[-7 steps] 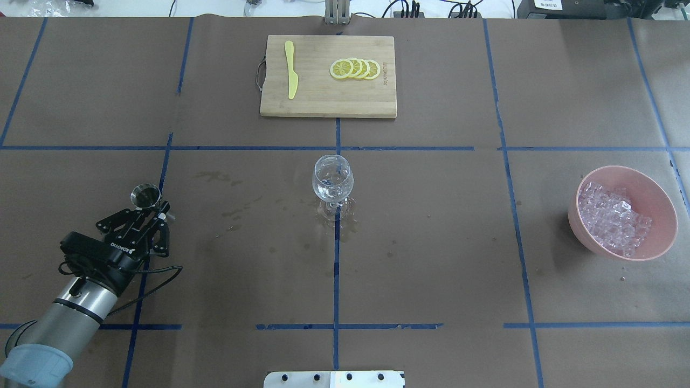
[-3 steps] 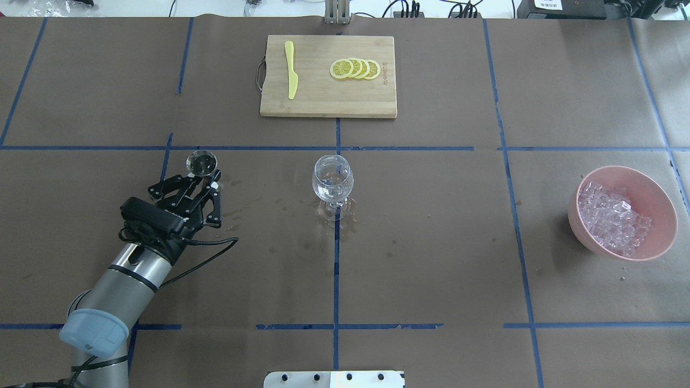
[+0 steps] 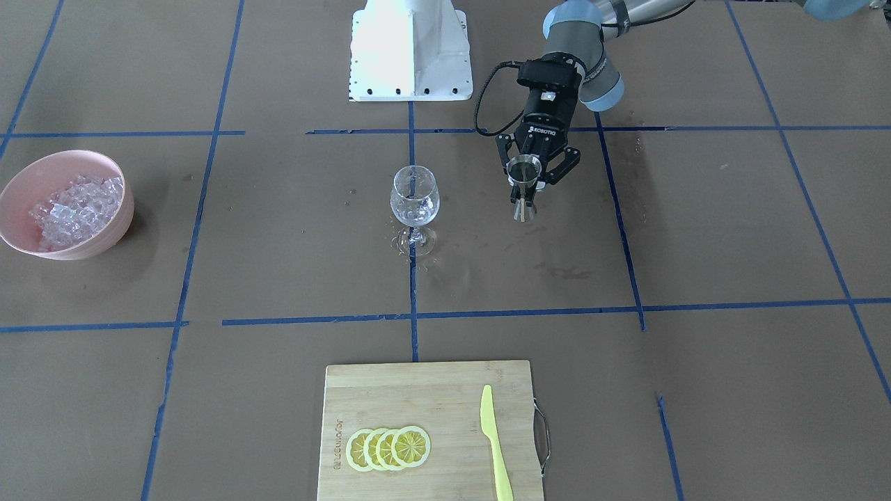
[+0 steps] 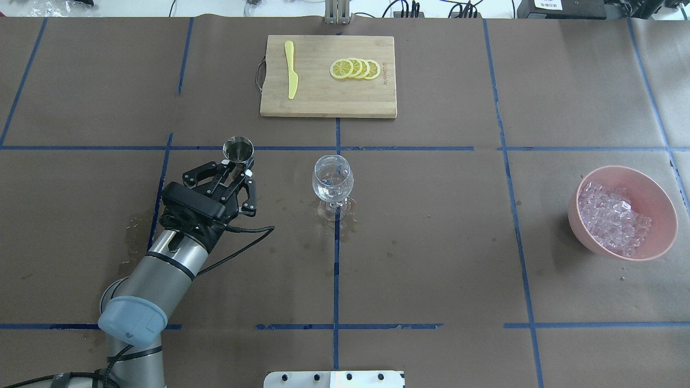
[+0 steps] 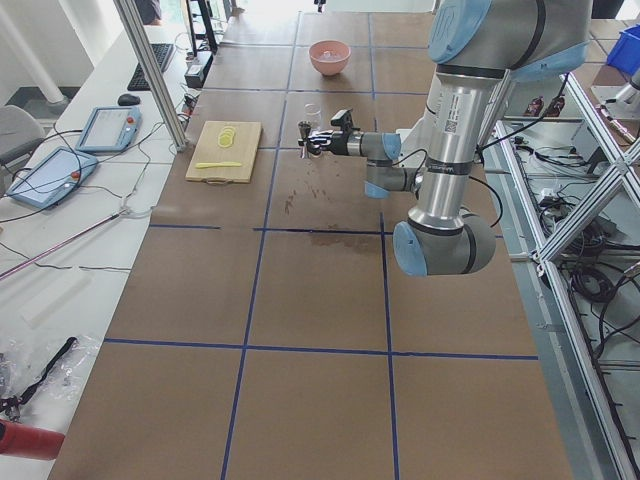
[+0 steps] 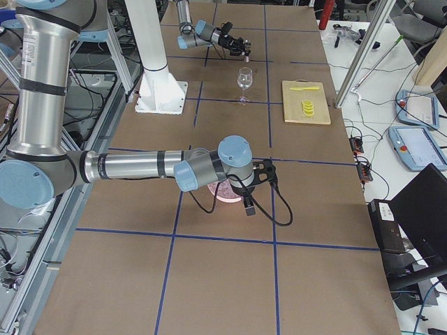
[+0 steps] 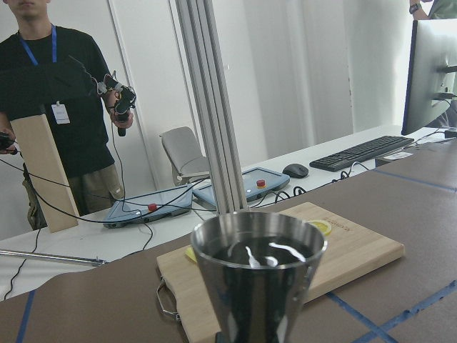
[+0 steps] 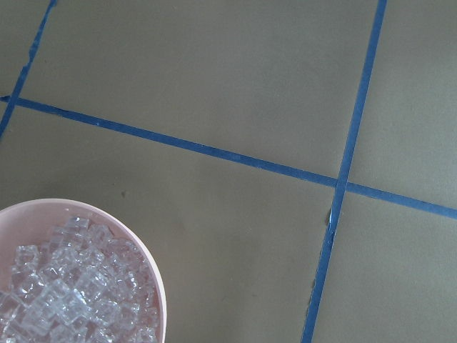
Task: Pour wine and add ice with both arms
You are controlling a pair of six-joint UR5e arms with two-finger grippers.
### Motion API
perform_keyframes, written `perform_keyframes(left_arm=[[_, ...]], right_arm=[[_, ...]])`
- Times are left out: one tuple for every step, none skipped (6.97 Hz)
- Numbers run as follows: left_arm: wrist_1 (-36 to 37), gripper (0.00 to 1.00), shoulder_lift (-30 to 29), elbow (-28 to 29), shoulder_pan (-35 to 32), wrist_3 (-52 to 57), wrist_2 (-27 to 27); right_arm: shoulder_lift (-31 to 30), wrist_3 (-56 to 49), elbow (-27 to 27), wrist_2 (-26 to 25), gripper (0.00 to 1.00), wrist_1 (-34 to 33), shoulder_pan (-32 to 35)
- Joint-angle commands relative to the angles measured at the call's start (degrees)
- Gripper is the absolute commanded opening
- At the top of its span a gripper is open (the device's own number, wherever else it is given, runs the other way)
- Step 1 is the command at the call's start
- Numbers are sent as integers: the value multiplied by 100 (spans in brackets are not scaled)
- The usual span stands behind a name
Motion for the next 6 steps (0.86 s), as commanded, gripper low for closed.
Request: perform_keyframes(left_arm=[[868,0,-428,-67,25,8,-7],[1404,0,-561,-172,43,26,1],[1679,0,-675,-199,43,374,1],[1682,0,-685,-200,43,699,10],[1691,0,-746,-182,52,903,36],[1700,0,-755,-182,61,1261,71]], right_arm=[[-14,0,-3,-8,100,-9,0],[-14,0,-3,-8,100,0,0],[-14,0,-3,-8,100,0,0],[-14,0,-20,-8,100,0,0],[-14,0,-64,-8,100,0,0],[-14,0,-64,-8,100,0,0]])
